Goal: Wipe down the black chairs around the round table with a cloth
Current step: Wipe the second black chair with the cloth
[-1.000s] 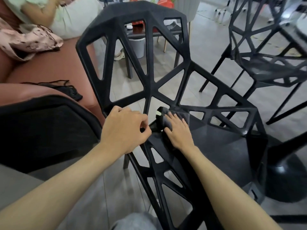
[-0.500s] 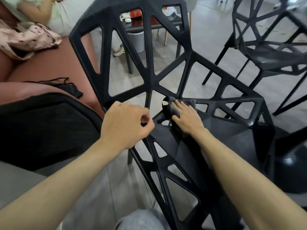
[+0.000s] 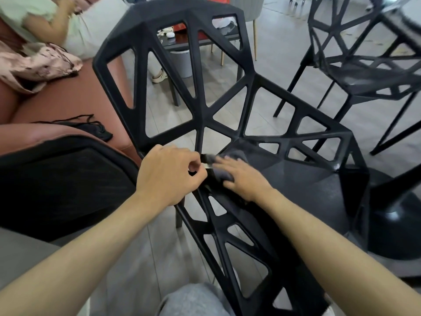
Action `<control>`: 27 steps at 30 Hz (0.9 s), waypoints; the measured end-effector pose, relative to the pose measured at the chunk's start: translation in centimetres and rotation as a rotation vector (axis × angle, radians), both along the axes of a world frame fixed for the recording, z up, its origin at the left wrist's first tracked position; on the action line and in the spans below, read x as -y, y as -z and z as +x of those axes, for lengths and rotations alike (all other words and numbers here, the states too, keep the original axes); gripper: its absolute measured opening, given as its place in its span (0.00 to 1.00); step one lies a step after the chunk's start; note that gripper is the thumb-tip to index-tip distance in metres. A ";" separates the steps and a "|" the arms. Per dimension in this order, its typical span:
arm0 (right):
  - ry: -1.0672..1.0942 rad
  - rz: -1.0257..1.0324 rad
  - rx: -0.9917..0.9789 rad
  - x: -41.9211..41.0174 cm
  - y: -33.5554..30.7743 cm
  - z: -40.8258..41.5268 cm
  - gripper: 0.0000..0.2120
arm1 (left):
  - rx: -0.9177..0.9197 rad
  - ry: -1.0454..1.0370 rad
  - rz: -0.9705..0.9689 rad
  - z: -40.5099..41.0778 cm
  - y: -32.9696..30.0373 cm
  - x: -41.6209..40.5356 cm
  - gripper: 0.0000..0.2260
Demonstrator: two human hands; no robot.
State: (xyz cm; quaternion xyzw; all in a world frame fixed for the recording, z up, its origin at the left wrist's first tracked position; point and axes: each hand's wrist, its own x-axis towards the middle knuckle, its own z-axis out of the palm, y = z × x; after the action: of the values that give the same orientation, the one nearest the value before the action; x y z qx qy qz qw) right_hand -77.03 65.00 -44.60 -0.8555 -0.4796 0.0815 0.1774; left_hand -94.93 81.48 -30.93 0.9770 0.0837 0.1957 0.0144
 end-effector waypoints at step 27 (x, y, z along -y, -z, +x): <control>0.220 0.018 -0.088 1.5 -1.1 -7.3 0.29 | -0.065 -0.087 0.008 -0.2 -0.7 0.6 0.14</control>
State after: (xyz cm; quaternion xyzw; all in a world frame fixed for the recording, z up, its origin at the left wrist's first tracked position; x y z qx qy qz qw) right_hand -84.31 63.46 -43.54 -0.8968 -0.3755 0.0948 0.2140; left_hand -95.11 80.91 -30.23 0.9783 0.1258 0.1649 -0.0009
